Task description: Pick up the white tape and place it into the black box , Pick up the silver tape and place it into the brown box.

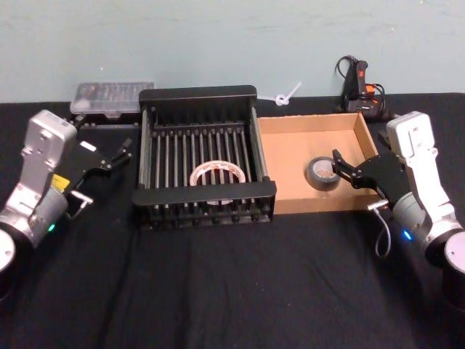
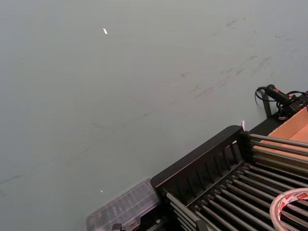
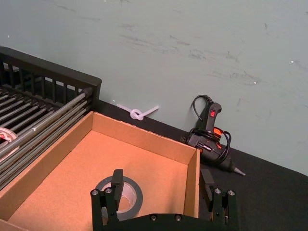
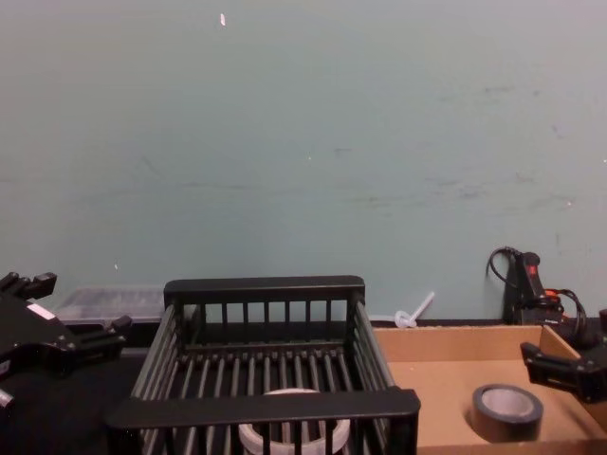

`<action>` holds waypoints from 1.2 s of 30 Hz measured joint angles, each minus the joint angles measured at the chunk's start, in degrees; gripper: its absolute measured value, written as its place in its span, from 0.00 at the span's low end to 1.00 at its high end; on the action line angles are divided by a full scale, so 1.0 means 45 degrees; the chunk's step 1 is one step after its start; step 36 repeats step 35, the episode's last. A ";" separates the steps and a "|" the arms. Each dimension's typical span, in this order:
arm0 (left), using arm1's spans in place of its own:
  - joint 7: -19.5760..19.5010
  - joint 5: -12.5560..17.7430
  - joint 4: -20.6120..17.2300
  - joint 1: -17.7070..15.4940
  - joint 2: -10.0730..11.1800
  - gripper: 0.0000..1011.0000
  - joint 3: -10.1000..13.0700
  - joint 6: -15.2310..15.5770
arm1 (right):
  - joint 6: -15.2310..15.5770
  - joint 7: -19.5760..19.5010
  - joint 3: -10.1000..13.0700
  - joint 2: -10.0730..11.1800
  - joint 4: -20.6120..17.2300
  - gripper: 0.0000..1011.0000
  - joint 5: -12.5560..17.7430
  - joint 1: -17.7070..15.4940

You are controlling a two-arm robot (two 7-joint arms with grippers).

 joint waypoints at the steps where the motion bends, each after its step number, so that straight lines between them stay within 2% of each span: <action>1: 0.0000 0.0001 0.0000 0.0000 0.0000 0.99 0.0001 0.0001 | 0.0001 0.0001 0.0000 0.0001 0.0000 0.99 0.0000 0.0000; 36: 0.0000 0.0001 0.0001 0.0000 0.0000 0.99 0.0001 0.0001 | 0.0007 0.0006 0.0001 0.0001 0.0000 0.99 0.0013 0.0006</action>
